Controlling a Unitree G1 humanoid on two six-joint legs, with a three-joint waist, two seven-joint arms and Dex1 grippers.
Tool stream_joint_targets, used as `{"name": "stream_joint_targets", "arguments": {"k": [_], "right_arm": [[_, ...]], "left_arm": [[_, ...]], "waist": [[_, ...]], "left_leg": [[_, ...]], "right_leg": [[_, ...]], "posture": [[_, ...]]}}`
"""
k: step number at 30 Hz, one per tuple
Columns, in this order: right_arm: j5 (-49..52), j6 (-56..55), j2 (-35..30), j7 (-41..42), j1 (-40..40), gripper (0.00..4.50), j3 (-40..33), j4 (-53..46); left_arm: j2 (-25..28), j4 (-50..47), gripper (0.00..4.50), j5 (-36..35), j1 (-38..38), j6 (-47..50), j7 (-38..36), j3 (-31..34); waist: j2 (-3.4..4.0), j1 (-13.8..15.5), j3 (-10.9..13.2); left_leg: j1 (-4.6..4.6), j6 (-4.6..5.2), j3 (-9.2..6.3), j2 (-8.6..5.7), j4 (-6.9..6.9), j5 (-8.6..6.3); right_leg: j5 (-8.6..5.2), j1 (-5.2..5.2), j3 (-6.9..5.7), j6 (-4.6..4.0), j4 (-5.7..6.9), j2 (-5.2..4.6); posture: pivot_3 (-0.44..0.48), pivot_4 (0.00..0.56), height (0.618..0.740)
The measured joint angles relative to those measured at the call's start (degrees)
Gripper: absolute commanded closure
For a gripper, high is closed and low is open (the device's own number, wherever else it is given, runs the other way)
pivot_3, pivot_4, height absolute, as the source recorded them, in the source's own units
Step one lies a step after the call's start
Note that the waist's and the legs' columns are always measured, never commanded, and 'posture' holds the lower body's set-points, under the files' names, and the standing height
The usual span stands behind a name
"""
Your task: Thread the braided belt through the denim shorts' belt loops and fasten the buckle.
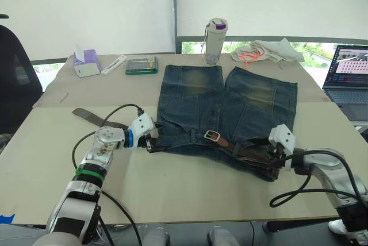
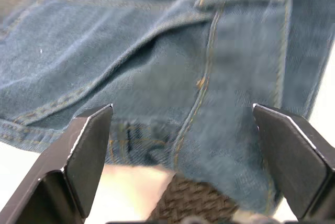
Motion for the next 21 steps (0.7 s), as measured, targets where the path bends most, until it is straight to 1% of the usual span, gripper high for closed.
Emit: {"name": "stream_joint_targets", "arguments": {"k": [5, 8, 12, 15, 18, 19, 21], "right_arm": [[-3.53, 1.33, -0.19, -2.3, 0.98, 0.02, 0.02, -1.93], [-9.31, 0.87, -0.5, -4.84, 1.02, 0.88, 0.57, -0.4], [-12.07, 0.95, 0.32, -5.72, -0.57, 2.3, 1.21, 1.25], [-13.82, 1.24, 1.81, -7.22, -2.37, 3.24, 1.88, 3.78], [-15.73, 1.22, 4.28, -8.91, -5.94, 4.33, 2.52, 7.76], [-16.59, 1.23, 4.78, -9.69, -7.2, 4.49, 2.72, 9.04], [-19.21, 1.32, 6.49, -12.73, -10.79, 4.49, 3.03, 12.95]], "left_arm": [[0.33, -11.27, 0.0, -5.0, 3.55, 4.35, -1.39, 1.98], [1.08, -17.49, 0.0, -6.73, 6.35, 7.84, -0.6, 2.6], [1.66, -22.6, 0.0, -6.9, 8.39, 11.27, 1.54, 2.89], [1.92, -25.47, 0.0, -7.14, 9.2, 13.26, 2.76, 3.07], [2.5, -27.3, 0.0, -7.41, 10.15, 14.54, 3.86, 3.37], [2.59, -27.56, 0.0, -7.42, 10.18, 14.68, 4.17, 3.44], [2.69, -27.8, 0.0, -7.42, 10.17, 14.72, 4.89, 3.64]], "waist": [[0.01, -0.05, 0.0], [0.01, -0.05, 0.0], [0.0, -0.05, 0.0], [0.01, -0.02, 0.0], [0.0, -0.08, 0.0], [0.0, -0.1, 0.0], [0.0, -0.22, 0.0]], "left_leg": [[0.01, 0.0, 0.0, 0.03, -0.01, 0.0], [0.01, -0.01, 0.02, 0.02, -0.01, 0.0], [0.04, -0.01, 0.03, 0.01, 0.0, 0.0], [0.04, -0.01, 0.03, 0.02, -0.01, 0.0], [0.05, -0.01, 0.03, 0.01, -0.01, 0.0], [0.06, -0.02, 0.04, 0.01, -0.01, 0.0], [0.08, -0.02, 0.05, 0.01, -0.01, 0.0]], "right_leg": [[0.0, -0.01, 0.01, 0.0, 0.01, 0.0], [0.0, -0.01, 0.02, 0.0, -0.01, 0.0], [0.0, 0.05, 0.02, 0.0, -0.05, 0.0], [0.0, 0.04, 0.02, 0.0, -0.05, -0.01], [0.0, 0.04, 0.02, -0.01, -0.05, -0.01], [0.0, 0.04, 0.02, -0.01, -0.06, 0.0], [0.01, 0.04, 0.02, -0.02, -0.05, 0.0]], "posture": [[0.0, 0.15, 0.74], [0.0, 0.15, 0.74], [0.0, 0.15, 0.74], [0.0, 0.15, 0.74], [0.0, 0.15, 0.74], [0.0, 0.15, 0.74], [0.0, 0.15, 0.74]]}}
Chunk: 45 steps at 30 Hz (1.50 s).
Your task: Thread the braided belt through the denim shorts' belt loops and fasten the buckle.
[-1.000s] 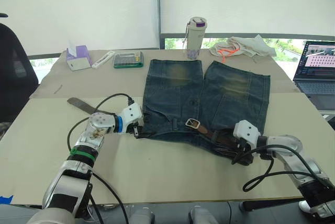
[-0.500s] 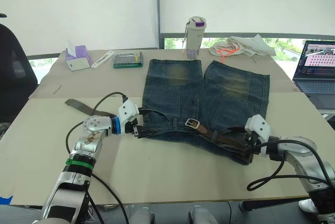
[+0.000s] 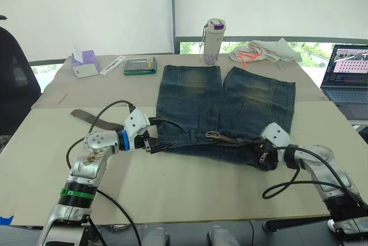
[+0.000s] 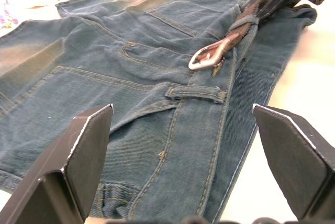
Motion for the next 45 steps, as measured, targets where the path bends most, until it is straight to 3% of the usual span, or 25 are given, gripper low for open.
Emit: {"name": "stream_joint_targets", "arguments": {"k": [6, 10, 18, 20, 30, 34, 37, 45], "right_arm": [[-5.59, -0.7, 3.99, -10.62, -9.97, 4.49, 0.55, 13.9], [-7.55, -4.82, 4.26, -12.69, -12.12, 4.49, 0.75, 19.59], [-3.98, -10.02, -1.79, 0.58, -4.29, 4.49, -0.55, 12.36], [-2.89, -10.56, -4.24, 4.07, -1.04, 3.44, -0.69, 8.73], [1.77, -11.99, -6.9, 10.89, 3.29, 0.04, -4.22, 3.48], [9.04, -5.13, -9.77, 17.35, 6.88, 0.04, -7.41, -4.6], [14.93, 0.17, -9.74, 18.68, 7.61, 0.04, -10.29, -11.02], [24.69, 7.57, -3.81, 16.26, 11.11, 0.04, -13.85, -24.9]], "left_arm": [[-0.01, 0.02, 0.0, 0.03, 0.0, -0.01, 1.29, 0.13], [-0.24, 0.02, 0.0, 0.03, 0.0, -0.02, 1.81, 0.12], [0.11, -0.07, 0.0, -0.4, 1.12, 0.01, 2.4, 0.44], [0.48, -0.06, 0.0, -0.51, 2.2, 0.01, 2.45, 0.74], [1.22, 0.27, 0.0, -0.97, 2.44, 0.31, 2.69, 1.76], [0.78, -2.76, 0.0, -5.32, 5.32, 5.13, 6.02, 6.42], [-1.87, -5.47, 0.0, -8.17, 7.58, 9.0, 12.38, 10.83], [-8.92, -6.73, 0.0, -7.31, 9.29, 14.69, 39.99, 23.52]], "waist": [[0.0, 0.08, 0.0], [0.0, 0.27, 0.0], [0.0, 0.19, 0.0], [0.0, 0.21, 0.0], [0.01, 0.15, 0.01], [0.05, 0.04, 0.03], [0.05, -0.05, 0.03], [0.02, 0.46, 0.04]], "left_leg": [[-0.01, -0.01, 0.0, -0.02, -0.01, 0.0], [-0.02, -0.01, 0.0, -0.04, -0.01, 0.0], [-0.03, 0.0, -0.02, -0.01, -0.05, -0.01], [-0.02, 0.0, -0.02, 0.0, -0.07, -0.01], [-0.05, 0.01, -0.01, 0.03, -0.09, -0.02], [-0.05, 0.02, -0.03, 0.18, -0.1, -0.03], [-0.03, 0.01, -0.01, 0.3, -0.1, -0.03], [-0.05, -0.05, -0.02, 0.24, -0.1, -0.06]], "right_leg": [[0.01, -0.01, 0.01, -0.01, 0.0, -0.03], [0.01, 0.02, 0.01, -0.01, -0.01, -0.08], [0.0, 0.02, -0.03, 0.0, -0.02, -0.03], [0.0, 0.03, -0.03, 0.0, -0.02, -0.03], [0.0, -0.01, -0.02, -0.01, -0.05, -0.02], [-0.01, -0.01, 0.0, -0.01, -0.04, -0.02], [-0.01, 0.0, 0.0, -0.01, -0.03, 0.01], [-0.01, 0.0, -0.01, -0.01, -0.06, -0.04]], "posture": [[0.0, 0.15, 0.74], [0.0, 0.15, 0.74], [0.0, 0.15, 0.74], [0.0, 0.15, 0.74], [0.0, 0.15, 0.74], [0.0, 0.15, 0.74], [0.0, 0.15, 0.74], [0.0, 0.15, 0.74]]}}
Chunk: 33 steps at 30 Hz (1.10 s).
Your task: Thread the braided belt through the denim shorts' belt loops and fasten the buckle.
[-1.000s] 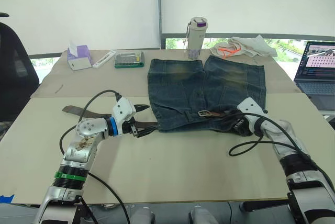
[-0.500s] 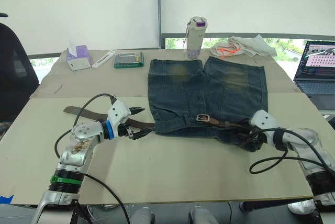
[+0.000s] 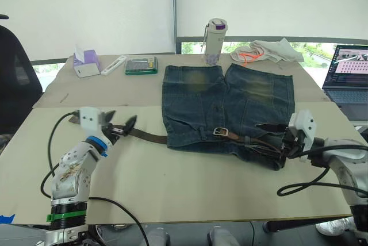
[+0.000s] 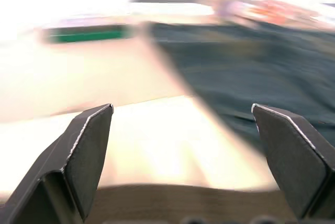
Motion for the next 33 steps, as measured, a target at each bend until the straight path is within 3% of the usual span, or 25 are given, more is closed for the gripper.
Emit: {"name": "stream_joint_targets", "arguments": {"k": [5, 10, 15, 22, 25, 33], "right_arm": [[3.73, 4.16, 4.09, -2.41, -2.25, 0.04, 2.44, -6.79], [4.64, 5.53, 5.71, -3.55, -6.36, 0.04, 5.05, -8.76], [4.47, 5.53, 7.06, -4.22, -7.26, 0.04, 7.03, -8.59], [4.29, 5.52, 7.69, -5.29, -8.6, 0.04, 7.28, -8.43], [4.07, 5.51, 7.98, -5.89, -8.6, 0.0, 7.28, -8.42], [3.77, 5.47, 8.68, -6.18, -8.78, 0.0, 8.33, -8.29]], "left_arm": [[-2.42, 6.68, 0.0, 1.17, -4.82, 4.23, 17.21, 7.8], [-0.97, 16.24, 0.0, 2.72, -11.72, 6.21, 23.77, 8.98], [1.58, 29.16, 0.0, 5.81, -18.3, 6.69, 27.19, 7.44], [2.65, 40.98, 0.0, 6.83, -25.07, 4.71, 25.27, 5.31], [3.5, 45.35, 0.81, 7.0, -26.33, 1.82, 24.36, 5.02], [4.97, 56.26, 3.54, 8.22, -31.4, -3.88, 21.73, 3.6]], "waist": [[-0.08, 0.22, 0.0], [-0.23, 0.67, -0.03], [-0.28, 0.89, -0.04], [-0.26, 1.08, -0.05], [-0.21, 1.08, -0.08], [-0.2, 1.25, -0.08]], "left_leg": [[0.01, -0.02, -0.02, -0.05, 0.0, 0.0], [0.0, -0.06, -0.06, -0.29, 0.0, 0.01], [-0.01, -0.1, -0.06, -0.31, 0.0, 0.0], [0.0, -0.11, -0.07, -0.31, -0.01, 0.0], [0.02, -0.12, -0.07, -0.31, -0.01, 0.0], [0.0, -0.14, -0.09, -0.37, -0.01, 0.01]], "right_leg": [[0.0, -0.04, -0.03, 0.0, 0.02, 0.04], [0.0, -0.05, -0.09, 0.0, 0.02, -0.02], [0.01, -0.08, -0.09, 0.0, 0.05, -0.03], [0.01, -0.09, -0.11, 0.0, 0.05, -0.06], [0.01, -0.09, -0.11, 0.0, 0.08, -0.06], [0.0, -0.08, -0.15, 0.0, 0.08, -0.12]], "posture": [[0.0, 0.15, 0.74], [0.0, 0.15, 0.74], [0.0, 0.15, 0.74], [0.0, 0.15, 0.74], [0.0, 0.15, 0.74], [0.0, 0.15, 0.74]]}}
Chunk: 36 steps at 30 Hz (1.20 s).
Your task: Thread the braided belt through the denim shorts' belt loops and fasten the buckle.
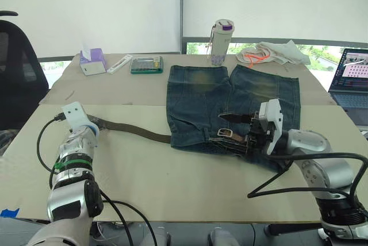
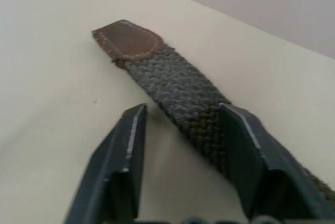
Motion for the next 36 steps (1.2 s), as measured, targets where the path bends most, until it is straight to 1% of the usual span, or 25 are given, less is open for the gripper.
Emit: {"name": "stream_joint_targets", "arguments": {"k": [3, 10, 15, 18, 20, 22, 25, 27, 30, 31, 34, 36], "right_arm": [[-0.37, -0.2, 0.0, 0.01, -0.09, 0.0, 0.14, 0.34], [-0.79, -0.6, 0.35, -0.12, -0.09, 0.0, 0.16, 0.69], [-0.73, -0.6, 1.36, -0.64, -0.09, 0.0, 0.15, 0.77], [-0.59, -0.59, 1.5, -0.9, -0.08, 0.0, 0.06, 0.78], [0.35, -0.33, 2.42, -1.58, -0.1, 0.0, -0.24, 0.78], [1.71, 0.89, 3.73, -2.73, -0.19, 0.0, -0.58, 0.73], [3.61, 3.24, 5.91, -5.54, -0.6, 0.0, -0.73, 0.13], [3.85, 4.46, 7.28, -8.0, -1.5, 0.0, -0.58, 0.06], [3.49, 8.52, 12.18, -16.72, -4.22, 0.0, -0.56, 0.02], [3.61, 9.97, 13.75, -19.22, -4.83, 0.0, -0.48, -0.01], [6.83, 16.22, 20.31, -28.46, -5.98, 0.0, -1.54, -0.46], [10.87, 20.91, 24.09, -34.5, -7.01, 0.0, -3.39, -0.72]], "left_arm": [[0.01, 1.98, 4.48, 0.43, -0.9, -1.62, -0.02, -0.78], [0.02, 3.08, 4.48, 1.41, -0.87, -4.58, 0.8, -2.01], [-1.53, 1.06, 4.48, 1.24, 1.0, -10.52, -0.23, -1.84], [-3.0, -4.04, 4.48, 1.25, 3.22, -15.28, -1.99, -2.55], [-4.54, -10.79, 4.48, 1.99, 5.29, -19.82, -4.49, -4.84], [-5.34, -17.66, 4.48, 3.79, 6.78, -23.86, -7.63, -8.81], [-5.15, -25.84, 4.48, 9.77, 8.02, -28.86, -11.08, -16.26], [-5.14, -28.61, 4.48, 14.15, 8.23, -31.4, -12.07, -20.91], [-2.73, -32.33, 4.48, 26.86, 8.61, -36.81, -11.83, -30.3], [-2.39, -33.62, 4.48, 30.04, 8.6, -38.2, -11.71, -32.8], [-2.74, -36.08, 4.48, 39.59, 8.57, -39.92, -7.69, -37.67], [-2.52, -36.58, 4.48, 45.68, 8.56, -40.15, -4.35, -39.97]], "waist": [[0.0, -0.15, 0.0], [0.01, -0.28, -0.01], [-0.05, -0.27, 0.03], [-0.08, -0.25, 0.05], [-0.11, -0.08, 0.06], [-0.11, -0.01, 0.06], [-0.09, -0.07, 0.05], [-0.08, -0.09, 0.05], [-0.08, -0.62, 0.05], [-0.05, -0.68, 0.04], [-0.04, -0.86, 0.04], [-0.02, -0.97, 0.04]], "left_leg": [[0.01, 0.0, 0.01, 0.03, -0.01, 0.0], [0.02, 0.0, 0.01, 0.04, -0.01, 0.0], [-0.06, 0.0, 0.0, 0.07, -0.01, 0.0], [-0.1, -0.02, 0.0, 0.13, -0.03, -0.01], [-0.11, -0.04, 0.0, 0.13, -0.04, 0.0], [-0.11, -0.05, 0.0, 0.11, -0.05, 0.0], [-0.1, -0.05, 0.03, 0.08, -0.07, 0.0], [-0.09, -0.05, 0.04, 0.06, -0.07, 0.0], [-0.06, -0.04, 0.05, 0.05, -0.13, 0.0], [-0.06, -0.04, 0.05, 0.07, -0.17, 0.0], [-0.06, -0.04, 0.04, 0.14, -0.25, 0.01], [-0.06, -0.03, 0.05, 0.14, -0.27, 0.01]], "right_leg": [[0.0, -0.01, 0.0, 0.0, 0.01, 0.02], [0.0, -0.01, 0.0, 0.0, 0.02, 0.04], [0.0, -0.09, 0.0, -0.01, 0.0, 0.04], [0.01, -0.1, 0.0, -0.01, -0.03, -0.01], [0.01, -0.09, 0.0, -0.01, -0.05, -0.06], [0.01, -0.07, 0.01, -0.01, -0.06, -0.11], [0.01, -0.06, 0.03, -0.01, -0.08, -0.16], [0.01, -0.06, 0.03, -0.01, -0.08, -0.17], [0.01, -0.1, 0.04, -0.02, -0.05, -0.03], [0.02, -0.12, 0.05, -0.03, -0.05, 0.0], [0.03, -0.19, 0.06, -0.04, -0.01, 0.05], [0.03, -0.26, 0.09, -0.05, 0.05, 0.04]], "posture": [[0.0, 0.15, 0.74], [0.0, 0.15, 0.74], [0.0, 0.15, 0.74], [0.0, 0.15, 0.74], [0.0, 0.15, 0.74], [0.0, 0.15, 0.74], [0.0, 0.15, 0.74], [0.0, 0.15, 0.74], [0.0, 0.15, 0.74], [0.0, 0.15, 0.74], [0.0, 0.15, 0.74], [0.0, 0.15, 0.74]]}}
